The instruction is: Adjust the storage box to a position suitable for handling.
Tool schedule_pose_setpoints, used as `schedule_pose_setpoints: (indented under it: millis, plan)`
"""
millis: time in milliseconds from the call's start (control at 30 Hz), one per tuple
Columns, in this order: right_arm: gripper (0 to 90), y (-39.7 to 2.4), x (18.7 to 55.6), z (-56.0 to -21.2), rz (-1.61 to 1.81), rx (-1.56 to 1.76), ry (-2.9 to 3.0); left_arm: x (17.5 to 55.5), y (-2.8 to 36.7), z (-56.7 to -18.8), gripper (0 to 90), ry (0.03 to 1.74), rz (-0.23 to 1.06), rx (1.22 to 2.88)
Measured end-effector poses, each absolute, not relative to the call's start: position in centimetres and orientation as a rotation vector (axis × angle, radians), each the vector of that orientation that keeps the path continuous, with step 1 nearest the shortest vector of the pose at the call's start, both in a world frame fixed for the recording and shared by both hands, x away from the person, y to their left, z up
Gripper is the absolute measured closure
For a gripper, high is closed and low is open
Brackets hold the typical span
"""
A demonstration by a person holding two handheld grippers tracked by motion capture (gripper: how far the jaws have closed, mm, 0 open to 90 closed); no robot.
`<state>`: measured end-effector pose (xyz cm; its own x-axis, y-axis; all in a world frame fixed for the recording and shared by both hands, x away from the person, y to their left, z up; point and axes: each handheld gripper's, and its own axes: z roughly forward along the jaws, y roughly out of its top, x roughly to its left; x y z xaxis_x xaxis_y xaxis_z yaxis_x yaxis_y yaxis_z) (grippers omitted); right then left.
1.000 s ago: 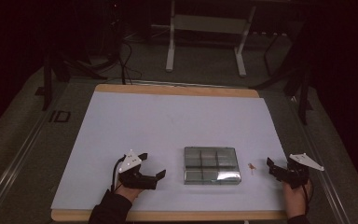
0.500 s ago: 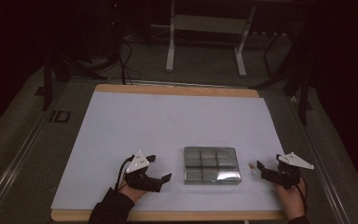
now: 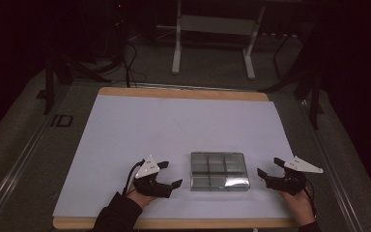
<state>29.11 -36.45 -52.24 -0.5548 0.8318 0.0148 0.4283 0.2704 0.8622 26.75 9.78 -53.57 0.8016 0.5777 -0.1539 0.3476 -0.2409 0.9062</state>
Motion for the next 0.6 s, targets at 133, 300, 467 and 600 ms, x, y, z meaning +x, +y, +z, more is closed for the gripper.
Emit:
schedule_pose_setpoints:
  millis: [133, 300, 467, 600]
  plan:
    - [20.9, -36.0, 29.1, -52.5, 1.230, 1.094, 2.171, 26.8, 9.7, -53.4, 29.1, 0.699, 0.239, 1.853]
    - [32.3, -35.6, 29.2, -52.8, 1.213, 1.061, 2.217, 27.2, 9.3, -53.4, 43.8, 0.724, 0.250, 1.888]
    - [50.6, -35.4, 29.0, -52.8, 1.268, 1.014, 2.268, 27.5, 8.7, -53.5, 60.0, 0.713, 0.225, 1.922]
    - [70.7, -34.7, 28.7, -53.0, 1.201, 0.935, 2.318, 27.6, 8.4, -53.6, 76.6, 0.727, 0.238, 1.975]
